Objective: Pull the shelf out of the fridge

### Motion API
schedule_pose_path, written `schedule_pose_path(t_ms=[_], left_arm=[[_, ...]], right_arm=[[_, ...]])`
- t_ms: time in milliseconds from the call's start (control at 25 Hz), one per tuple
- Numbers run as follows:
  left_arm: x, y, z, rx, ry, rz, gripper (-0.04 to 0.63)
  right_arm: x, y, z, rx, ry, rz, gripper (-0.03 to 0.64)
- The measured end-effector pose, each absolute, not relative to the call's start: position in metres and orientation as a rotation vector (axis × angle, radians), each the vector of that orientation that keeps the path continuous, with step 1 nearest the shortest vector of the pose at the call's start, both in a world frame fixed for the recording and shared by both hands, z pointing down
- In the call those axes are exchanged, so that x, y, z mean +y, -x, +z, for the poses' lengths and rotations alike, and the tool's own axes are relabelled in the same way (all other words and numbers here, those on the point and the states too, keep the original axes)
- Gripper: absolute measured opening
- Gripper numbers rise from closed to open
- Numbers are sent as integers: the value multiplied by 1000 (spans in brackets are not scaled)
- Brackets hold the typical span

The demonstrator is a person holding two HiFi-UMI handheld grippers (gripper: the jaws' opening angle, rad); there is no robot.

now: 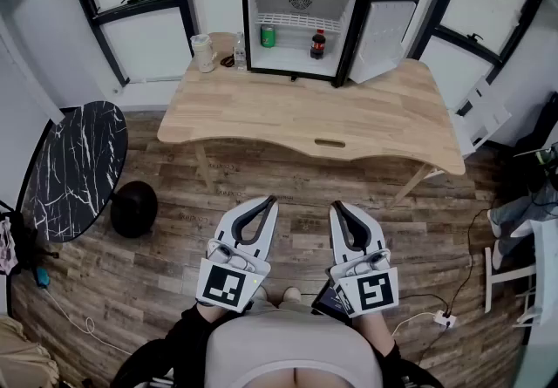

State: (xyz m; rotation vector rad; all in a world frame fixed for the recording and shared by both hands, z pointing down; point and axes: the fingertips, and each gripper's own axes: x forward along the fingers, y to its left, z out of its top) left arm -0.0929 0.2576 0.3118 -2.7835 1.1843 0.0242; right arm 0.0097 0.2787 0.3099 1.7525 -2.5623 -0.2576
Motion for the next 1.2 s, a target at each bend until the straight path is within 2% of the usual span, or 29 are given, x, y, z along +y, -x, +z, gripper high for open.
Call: schedule_pose_path(t_ms=[1200], left_arm=[[236, 49, 317, 1235, 2762, 24, 8]], right_arm=[[250, -42, 309, -2550, -1733, -233, 37]])
